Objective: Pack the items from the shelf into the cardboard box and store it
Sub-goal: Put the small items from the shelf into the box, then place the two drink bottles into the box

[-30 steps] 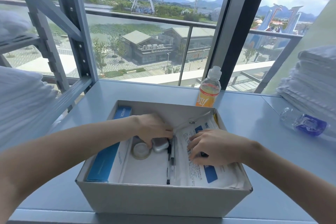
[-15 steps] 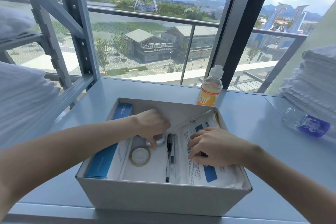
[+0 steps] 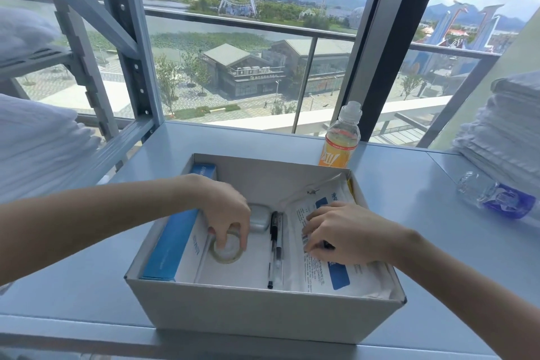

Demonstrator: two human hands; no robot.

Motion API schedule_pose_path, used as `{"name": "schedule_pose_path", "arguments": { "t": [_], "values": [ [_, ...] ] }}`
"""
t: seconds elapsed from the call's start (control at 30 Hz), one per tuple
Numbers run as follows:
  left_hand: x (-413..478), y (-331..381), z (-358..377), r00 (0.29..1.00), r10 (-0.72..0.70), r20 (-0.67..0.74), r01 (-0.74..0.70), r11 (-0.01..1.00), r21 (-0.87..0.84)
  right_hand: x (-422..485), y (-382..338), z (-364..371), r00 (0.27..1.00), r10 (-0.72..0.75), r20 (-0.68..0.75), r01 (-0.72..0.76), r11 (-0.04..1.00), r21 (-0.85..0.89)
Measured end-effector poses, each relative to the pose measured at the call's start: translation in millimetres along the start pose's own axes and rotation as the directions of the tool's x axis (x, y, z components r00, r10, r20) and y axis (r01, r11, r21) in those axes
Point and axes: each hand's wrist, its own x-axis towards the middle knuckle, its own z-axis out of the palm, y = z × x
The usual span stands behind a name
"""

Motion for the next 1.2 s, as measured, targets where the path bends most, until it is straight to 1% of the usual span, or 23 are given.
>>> {"name": "schedule_pose_path", "arguments": {
  "t": [0.07, 0.13, 0.23, 0.3, 0.43, 0.67, 0.73, 0.83, 0.9, 0.97, 1.03, 1.1, 1.13, 1.2],
  "values": [
    [-4, 4, 3, 1.000, -0.001, -0.028, 0.005, 0.993, 0.120, 0, 0, 0, 1.000, -0.002, 0.004, 0.002, 1.000, 0.009],
    [-5, 7, 5, 0.998, -0.016, -0.061, 0.027, 0.984, 0.178, 0, -1, -1, 1.000, -0.005, 0.004, 0.004, 1.000, 0.013],
    [1, 11, 5, 1.000, -0.025, -0.014, 0.027, 0.971, 0.239, 0, -1, -1, 1.000, 0.000, 0.001, 0.000, 1.000, 0.014],
    [4, 11, 6, 0.999, -0.036, 0.006, 0.034, 0.968, 0.250, 0, -1, 0, 1.000, 0.000, 0.003, 0.000, 1.000, 0.015],
    [1, 10, 7, 0.998, -0.023, -0.055, 0.035, 0.975, 0.220, -1, -1, 0, 1.000, 0.002, -0.003, -0.002, 1.000, 0.029],
    [9, 13, 4, 0.998, 0.025, -0.050, -0.006, 0.942, 0.336, 0, -2, -1, 1.000, 0.002, 0.008, -0.003, 1.000, 0.029],
    [11, 15, 0, 0.999, 0.028, -0.046, -0.007, 0.916, 0.401, 0, -2, -1, 1.000, 0.003, 0.012, -0.004, 1.000, 0.028],
    [16, 14, -5, 0.996, 0.040, -0.078, 0.007, 0.851, 0.525, 0, -2, -1, 1.000, 0.003, 0.009, -0.003, 1.000, 0.027],
    [14, 11, -8, 0.995, 0.049, -0.089, 0.010, 0.825, 0.565, 0, -2, -1, 1.000, 0.002, 0.005, -0.002, 1.000, 0.019],
    [8, 9, -8, 0.991, 0.056, -0.121, 0.013, 0.865, 0.502, 0, -1, 0, 1.000, 0.003, 0.007, -0.003, 1.000, 0.022],
    [-1, 10, -8, 0.988, 0.049, -0.144, 0.006, 0.933, 0.361, 1, -1, 0, 1.000, 0.001, 0.010, -0.001, 1.000, 0.018],
    [-8, 13, -4, 0.992, 0.048, -0.117, -0.020, 0.972, 0.234, 1, 0, 1, 1.000, -0.003, 0.009, 0.003, 1.000, 0.010],
    [-9, 15, -1, 0.994, 0.057, -0.090, -0.038, 0.980, 0.198, 1, 0, 2, 1.000, -0.004, 0.008, 0.004, 1.000, 0.014],
    [-12, 19, 3, 0.997, 0.076, -0.032, -0.068, 0.978, 0.199, 2, 1, 2, 1.000, -0.004, 0.008, 0.004, 1.000, 0.030]
  ]
}}
